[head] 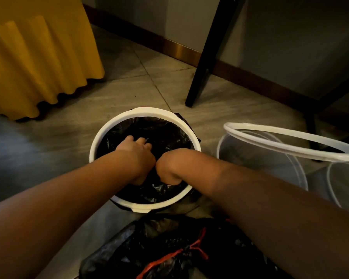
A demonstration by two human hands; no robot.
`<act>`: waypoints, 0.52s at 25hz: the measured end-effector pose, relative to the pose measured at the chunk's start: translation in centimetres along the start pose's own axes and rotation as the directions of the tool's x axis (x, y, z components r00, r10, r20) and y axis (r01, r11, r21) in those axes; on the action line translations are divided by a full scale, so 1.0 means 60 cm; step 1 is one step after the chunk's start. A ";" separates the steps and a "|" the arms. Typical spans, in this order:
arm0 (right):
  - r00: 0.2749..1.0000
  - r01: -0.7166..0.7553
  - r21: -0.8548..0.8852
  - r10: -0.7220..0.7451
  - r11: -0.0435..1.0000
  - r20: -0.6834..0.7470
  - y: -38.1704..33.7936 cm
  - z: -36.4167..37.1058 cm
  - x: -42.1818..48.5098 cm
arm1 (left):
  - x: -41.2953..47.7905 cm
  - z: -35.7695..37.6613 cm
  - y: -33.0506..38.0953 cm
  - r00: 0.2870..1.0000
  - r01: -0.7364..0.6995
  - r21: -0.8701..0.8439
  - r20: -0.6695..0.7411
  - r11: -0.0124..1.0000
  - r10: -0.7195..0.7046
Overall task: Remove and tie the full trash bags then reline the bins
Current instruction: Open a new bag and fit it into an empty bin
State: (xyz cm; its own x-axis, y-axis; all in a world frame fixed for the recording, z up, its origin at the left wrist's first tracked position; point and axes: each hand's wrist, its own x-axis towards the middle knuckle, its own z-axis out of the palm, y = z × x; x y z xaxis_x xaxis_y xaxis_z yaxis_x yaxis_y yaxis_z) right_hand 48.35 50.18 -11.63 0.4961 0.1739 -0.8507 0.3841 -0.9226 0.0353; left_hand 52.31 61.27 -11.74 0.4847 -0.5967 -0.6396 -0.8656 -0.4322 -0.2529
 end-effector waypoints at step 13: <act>0.766 0.069 0.356 0.180 0.932 -0.618 -0.006 0.070 -0.092 | -0.069 -0.019 0.008 0.999 -0.042 -0.386 -0.015 0.922 0.039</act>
State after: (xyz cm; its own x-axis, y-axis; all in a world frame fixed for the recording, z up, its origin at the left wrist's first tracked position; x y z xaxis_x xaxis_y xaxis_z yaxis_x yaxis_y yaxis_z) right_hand 42.18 48.12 -9.14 0.9299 0.1798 -0.3209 0.1144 -0.9705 -0.2123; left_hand 50.03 62.76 -8.41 0.4523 -0.6230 -0.6381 -0.7697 -0.6342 0.0736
